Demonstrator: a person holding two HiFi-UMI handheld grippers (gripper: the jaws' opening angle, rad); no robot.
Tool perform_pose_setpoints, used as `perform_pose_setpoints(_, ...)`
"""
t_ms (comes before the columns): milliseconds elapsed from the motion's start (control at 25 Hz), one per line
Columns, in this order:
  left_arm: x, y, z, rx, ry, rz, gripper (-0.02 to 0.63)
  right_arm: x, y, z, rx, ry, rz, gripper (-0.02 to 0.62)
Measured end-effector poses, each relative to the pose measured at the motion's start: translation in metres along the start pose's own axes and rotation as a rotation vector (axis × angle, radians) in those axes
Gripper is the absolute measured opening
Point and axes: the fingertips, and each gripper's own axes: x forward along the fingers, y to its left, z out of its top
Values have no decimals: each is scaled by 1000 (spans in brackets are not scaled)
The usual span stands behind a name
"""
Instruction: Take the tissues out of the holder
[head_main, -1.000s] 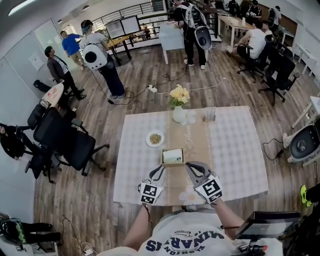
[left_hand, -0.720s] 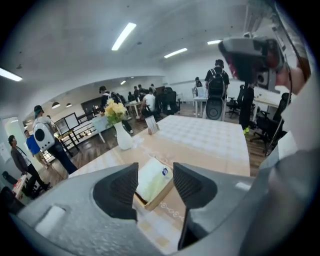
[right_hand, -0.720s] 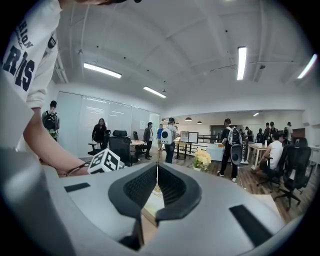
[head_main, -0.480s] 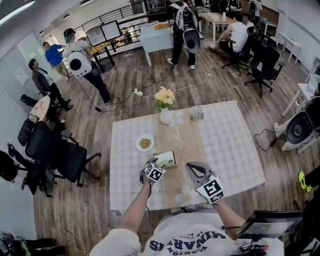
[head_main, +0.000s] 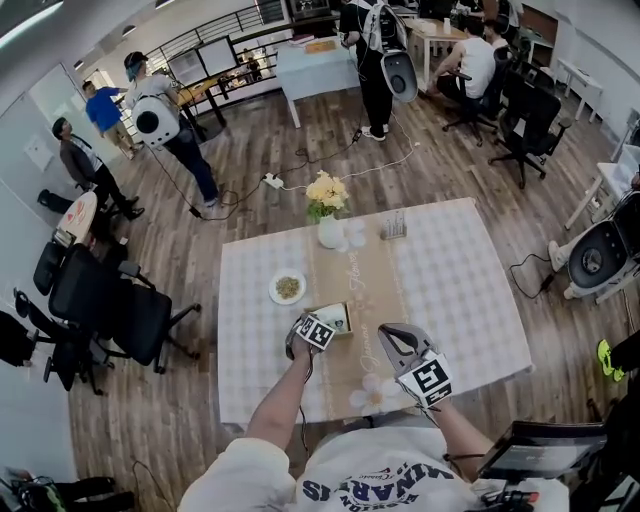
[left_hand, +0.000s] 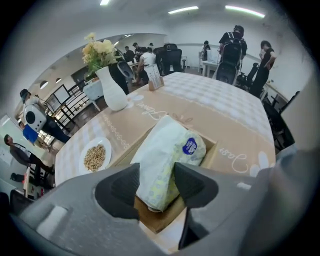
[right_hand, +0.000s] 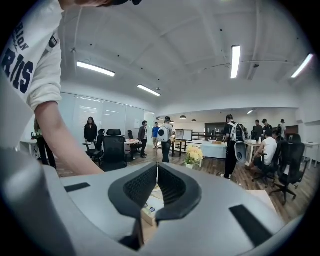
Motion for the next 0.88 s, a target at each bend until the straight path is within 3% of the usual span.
perform_pose_setpoints(160,9,-5,1,16,34,37,97,3,-5,0,3,4,0,9)
perform_pose_setpoints(240,11,-5,2,28,51,60,67,5,-6,1,4,5,1,9)
perform_pose_setpoints(480,14,-5,4,23,40,35,61,5,-18,-5,5,19,-14,9)
perform_pose_setpoints(880,14,-4,3,13,20,62,53,4,-17,-12,6,26,-11,9)
